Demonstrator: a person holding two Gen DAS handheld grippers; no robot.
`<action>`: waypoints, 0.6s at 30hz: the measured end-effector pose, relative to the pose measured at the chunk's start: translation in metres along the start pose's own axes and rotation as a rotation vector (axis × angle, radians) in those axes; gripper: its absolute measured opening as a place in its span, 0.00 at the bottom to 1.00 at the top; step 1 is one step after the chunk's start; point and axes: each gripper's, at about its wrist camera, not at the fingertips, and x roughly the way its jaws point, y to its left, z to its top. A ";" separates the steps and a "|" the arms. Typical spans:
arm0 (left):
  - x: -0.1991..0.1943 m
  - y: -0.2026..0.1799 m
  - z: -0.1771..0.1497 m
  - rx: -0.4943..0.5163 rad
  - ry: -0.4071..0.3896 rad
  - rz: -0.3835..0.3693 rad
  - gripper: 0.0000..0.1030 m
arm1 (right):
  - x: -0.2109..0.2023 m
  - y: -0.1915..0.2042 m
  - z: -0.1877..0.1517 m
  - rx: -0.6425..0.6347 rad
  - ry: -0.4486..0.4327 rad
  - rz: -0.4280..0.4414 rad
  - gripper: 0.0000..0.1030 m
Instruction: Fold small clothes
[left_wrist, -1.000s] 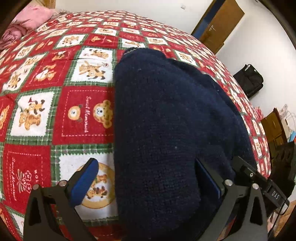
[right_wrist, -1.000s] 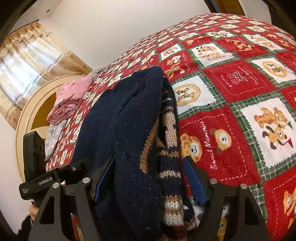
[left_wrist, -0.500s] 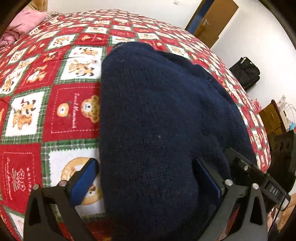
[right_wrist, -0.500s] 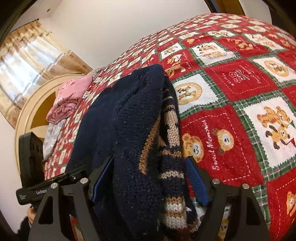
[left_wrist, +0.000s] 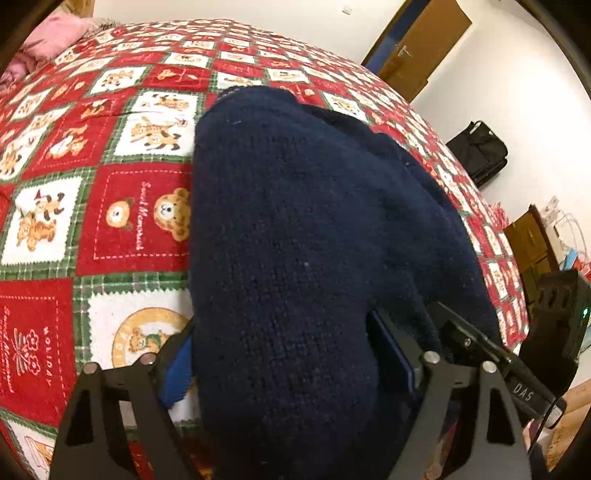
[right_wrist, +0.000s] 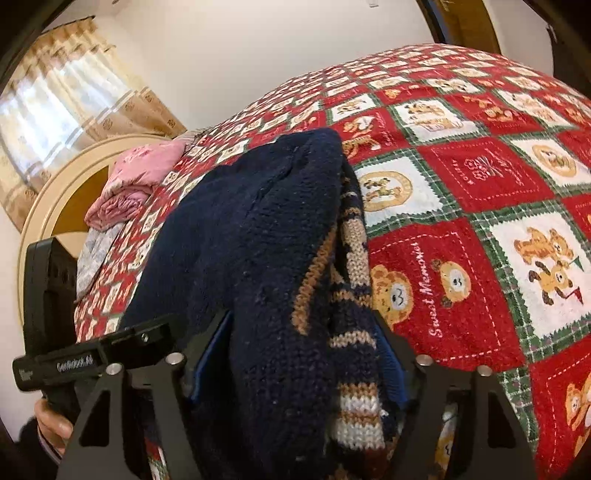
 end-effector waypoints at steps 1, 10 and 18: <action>-0.001 -0.001 0.000 0.005 -0.002 0.002 0.79 | 0.000 -0.001 0.000 0.003 0.000 0.003 0.63; 0.002 0.011 0.005 -0.048 0.026 -0.066 0.82 | 0.001 -0.009 0.007 0.067 0.032 0.048 0.64; 0.004 0.002 0.005 -0.026 0.002 -0.030 0.78 | 0.009 -0.002 0.010 0.039 0.064 0.036 0.67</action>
